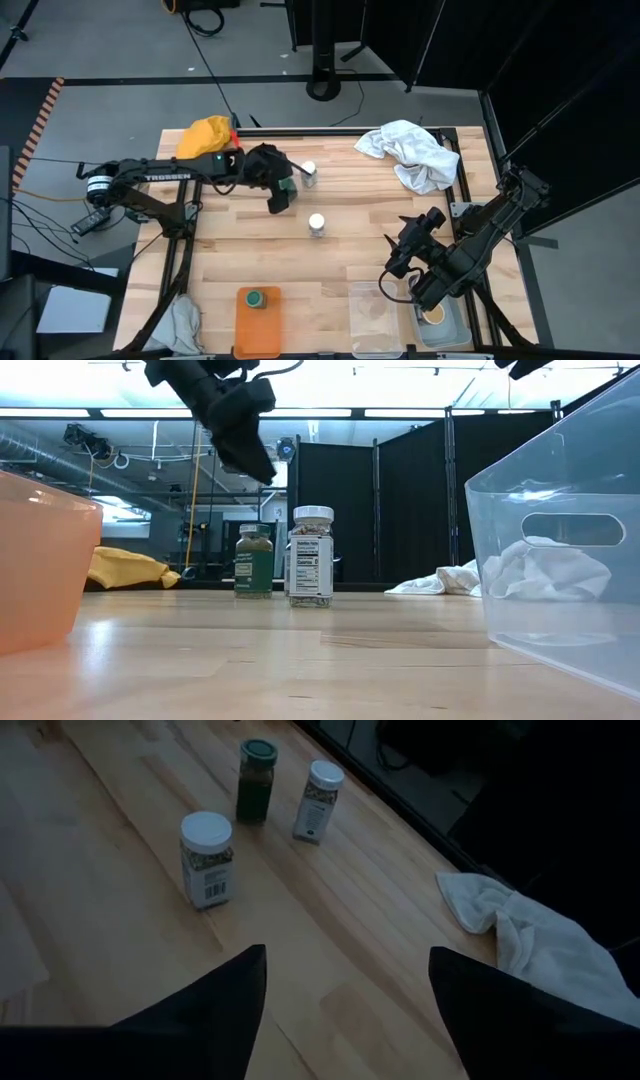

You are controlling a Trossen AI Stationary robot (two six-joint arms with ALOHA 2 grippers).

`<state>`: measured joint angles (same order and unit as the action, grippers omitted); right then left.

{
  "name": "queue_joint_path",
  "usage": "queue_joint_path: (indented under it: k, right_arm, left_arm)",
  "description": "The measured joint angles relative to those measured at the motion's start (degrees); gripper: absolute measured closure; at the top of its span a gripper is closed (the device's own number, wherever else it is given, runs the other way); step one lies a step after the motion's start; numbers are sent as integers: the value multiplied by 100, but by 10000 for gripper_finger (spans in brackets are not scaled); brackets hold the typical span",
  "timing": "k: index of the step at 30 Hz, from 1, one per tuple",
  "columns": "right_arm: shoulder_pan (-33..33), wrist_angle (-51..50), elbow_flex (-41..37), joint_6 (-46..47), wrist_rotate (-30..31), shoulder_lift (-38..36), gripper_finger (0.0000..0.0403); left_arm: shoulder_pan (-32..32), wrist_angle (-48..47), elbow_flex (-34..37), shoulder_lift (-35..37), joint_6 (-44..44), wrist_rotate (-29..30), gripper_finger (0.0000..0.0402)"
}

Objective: Sort spices by type
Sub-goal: Put the green spice bottle into the orange bin

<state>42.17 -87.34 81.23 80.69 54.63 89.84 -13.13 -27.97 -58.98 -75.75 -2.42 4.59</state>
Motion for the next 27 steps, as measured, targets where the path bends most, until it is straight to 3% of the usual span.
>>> queue_joint_path:
  k: [9,15,27]
  right_arm:
    - [0,0,0,-96,33,0,115]
    - [0,4,0,-80,-39,0,111]
    - [0,8,0,-75,-72,1,113]
  left_arm:
    - [0,-200,0,-507,-312,88,32]
    - [0,-202,0,-888,-207,605,30]
    - [-2,-212,31,-1694,288,575,30]
